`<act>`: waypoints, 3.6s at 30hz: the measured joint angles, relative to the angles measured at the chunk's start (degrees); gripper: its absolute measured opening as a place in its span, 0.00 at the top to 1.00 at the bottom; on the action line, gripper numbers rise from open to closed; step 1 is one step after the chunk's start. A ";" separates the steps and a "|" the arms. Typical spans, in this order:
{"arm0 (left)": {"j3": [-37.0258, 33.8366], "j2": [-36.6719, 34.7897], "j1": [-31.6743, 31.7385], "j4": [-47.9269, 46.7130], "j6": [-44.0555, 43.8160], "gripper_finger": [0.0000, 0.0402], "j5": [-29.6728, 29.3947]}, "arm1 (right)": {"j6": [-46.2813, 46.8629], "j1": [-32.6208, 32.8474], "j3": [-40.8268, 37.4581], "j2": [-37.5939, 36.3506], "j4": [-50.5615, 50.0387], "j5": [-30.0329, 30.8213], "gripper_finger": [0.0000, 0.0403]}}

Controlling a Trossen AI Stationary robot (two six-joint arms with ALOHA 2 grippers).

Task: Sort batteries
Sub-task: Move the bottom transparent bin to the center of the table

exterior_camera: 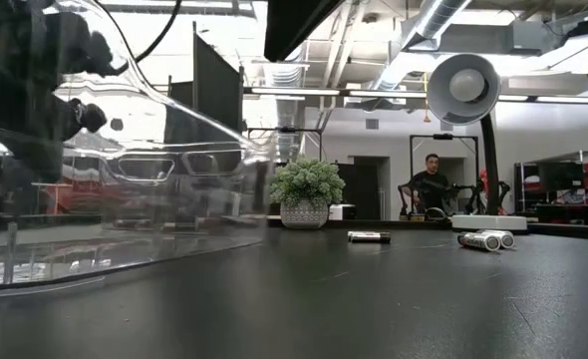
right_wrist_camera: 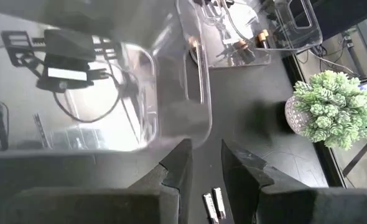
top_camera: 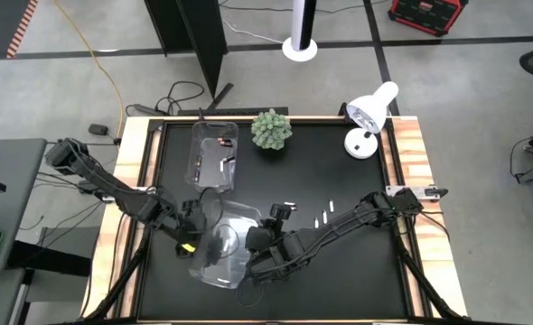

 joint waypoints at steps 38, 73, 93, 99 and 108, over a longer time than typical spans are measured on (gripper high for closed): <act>0.02 2.95 4.38 5.10 5.49 1.00 5.05 | 18.82 -0.28 -19.74 0.22 30.44 -22.29 0.98; 0.02 2.97 8.89 7.63 4.50 1.00 4.28 | 8.50 -6.33 -18.87 0.36 15.49 -19.30 0.96; 0.13 2.93 8.84 9.38 -0.02 1.00 3.58 | 2.59 -1.21 -9.20 -0.39 -8.18 -16.83 0.52; 0.13 2.93 8.86 9.71 -0.13 1.00 3.40 | -5.10 -0.10 -11.79 -8.68 -4.77 -9.27 0.54; 0.11 2.95 8.88 11.83 0.41 1.00 1.29 | -16.43 -4.20 -34.79 -31.24 14.03 -8.34 0.55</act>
